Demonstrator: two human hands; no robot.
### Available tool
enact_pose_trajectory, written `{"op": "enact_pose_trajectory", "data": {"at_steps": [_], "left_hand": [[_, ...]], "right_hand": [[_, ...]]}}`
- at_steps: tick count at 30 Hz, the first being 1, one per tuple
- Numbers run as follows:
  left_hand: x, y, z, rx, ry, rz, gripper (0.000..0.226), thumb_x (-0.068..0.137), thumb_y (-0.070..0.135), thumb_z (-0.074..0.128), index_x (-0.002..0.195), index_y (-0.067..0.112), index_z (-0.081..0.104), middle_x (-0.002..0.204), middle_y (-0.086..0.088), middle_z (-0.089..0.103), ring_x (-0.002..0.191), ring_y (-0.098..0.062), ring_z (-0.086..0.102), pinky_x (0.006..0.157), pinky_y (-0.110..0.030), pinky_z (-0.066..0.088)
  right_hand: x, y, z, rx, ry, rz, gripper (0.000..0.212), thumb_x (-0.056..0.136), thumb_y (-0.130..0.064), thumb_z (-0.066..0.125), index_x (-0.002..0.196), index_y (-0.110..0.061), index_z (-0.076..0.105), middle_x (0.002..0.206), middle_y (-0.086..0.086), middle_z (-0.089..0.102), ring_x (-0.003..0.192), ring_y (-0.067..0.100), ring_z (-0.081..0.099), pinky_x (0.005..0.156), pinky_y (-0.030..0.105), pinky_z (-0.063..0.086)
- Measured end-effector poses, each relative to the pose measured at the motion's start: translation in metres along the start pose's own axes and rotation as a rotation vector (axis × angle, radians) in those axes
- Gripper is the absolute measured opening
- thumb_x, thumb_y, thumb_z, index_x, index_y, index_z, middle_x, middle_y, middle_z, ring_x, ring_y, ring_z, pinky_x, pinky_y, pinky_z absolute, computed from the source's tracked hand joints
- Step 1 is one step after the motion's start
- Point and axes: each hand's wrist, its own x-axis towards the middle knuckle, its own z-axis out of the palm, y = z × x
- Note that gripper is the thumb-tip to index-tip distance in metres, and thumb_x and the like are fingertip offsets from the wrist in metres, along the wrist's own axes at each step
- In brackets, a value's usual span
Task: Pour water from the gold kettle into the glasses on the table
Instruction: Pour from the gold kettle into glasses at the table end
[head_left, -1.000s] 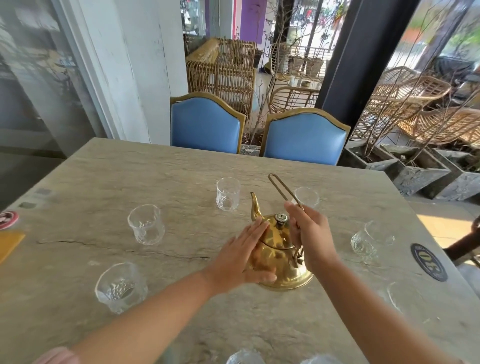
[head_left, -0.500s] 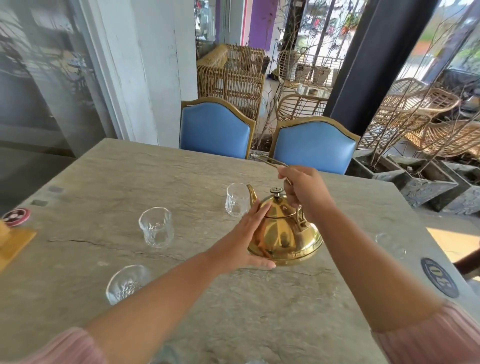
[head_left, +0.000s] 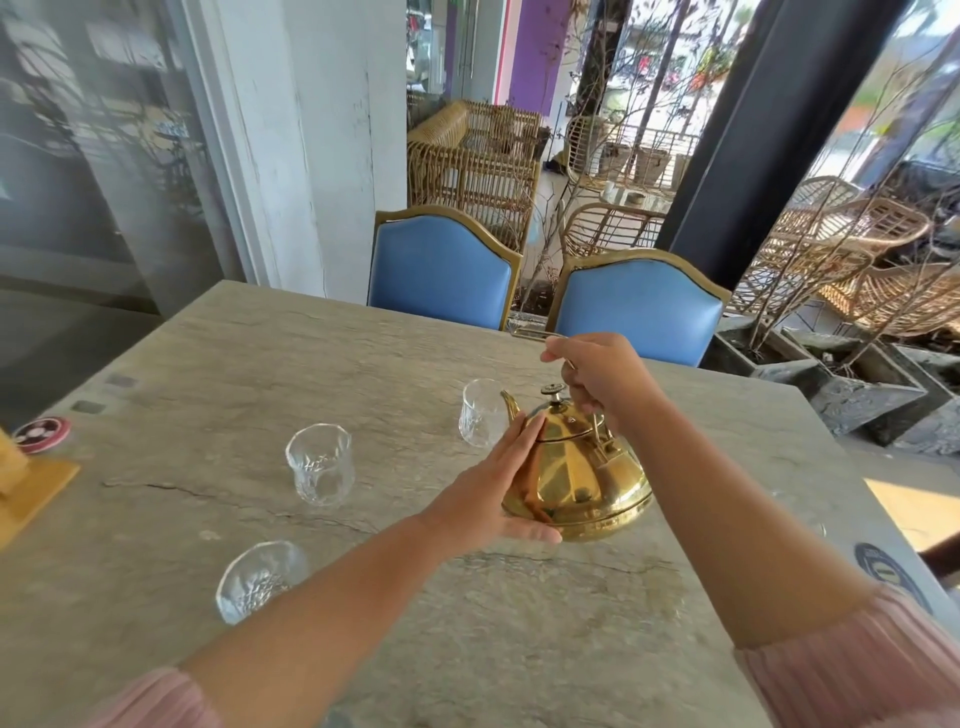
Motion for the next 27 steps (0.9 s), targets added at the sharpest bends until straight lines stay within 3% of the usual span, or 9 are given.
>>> {"op": "enact_pose_trajectory", "data": {"at_steps": [6, 14, 22, 27], "left_hand": [[0.0, 0.002, -0.002, -0.038, -0.005, -0.011, 0.119, 0.072, 0.045, 0.078, 0.147, 0.042, -0.014, 0.158, 0.012, -0.02, 0.14, -0.003, 0.005, 0.112, -0.026, 0.018], [0.001, 0.004, -0.004, -0.088, -0.024, -0.013, 0.119, 0.073, 0.041, 0.078, 0.147, 0.04, -0.015, 0.157, 0.013, -0.019, 0.139, 0.004, -0.009, 0.11, -0.02, 0.009], [0.002, 0.004, -0.005, -0.087, -0.04, -0.029, 0.118, 0.073, 0.045, 0.077, 0.145, 0.046, -0.016, 0.158, 0.014, -0.019, 0.14, 0.001, -0.004, 0.112, -0.024, 0.012], [0.003, 0.003, -0.005, -0.093, -0.042, -0.034, 0.118, 0.071, 0.047, 0.077, 0.146, 0.045, -0.015, 0.158, 0.015, -0.017, 0.146, -0.007, -0.002, 0.118, -0.034, 0.015]], "right_hand": [[0.004, -0.004, 0.003, -0.021, 0.003, 0.008, 0.02, 0.093, -0.018, 0.054, 0.089, -0.001, 0.065, 0.036, -0.006, 0.037, 0.03, 0.011, 0.026, 0.034, 0.018, 0.024], [0.006, -0.007, 0.004, -0.042, -0.002, 0.032, 0.023, 0.093, -0.017, 0.055, 0.1, 0.003, 0.065, 0.049, 0.001, 0.039, 0.034, 0.011, 0.028, 0.034, 0.019, 0.025], [0.007, -0.01, 0.003, -0.06, -0.007, 0.05, 0.024, 0.092, -0.016, 0.056, 0.103, 0.003, 0.065, 0.049, 0.001, 0.04, 0.037, 0.012, 0.029, 0.035, 0.021, 0.027], [0.006, -0.011, 0.003, -0.073, -0.011, 0.051, 0.027, 0.093, -0.017, 0.056, 0.105, 0.005, 0.065, 0.048, 0.0, 0.041, 0.038, 0.013, 0.029, 0.038, 0.022, 0.027]]}}
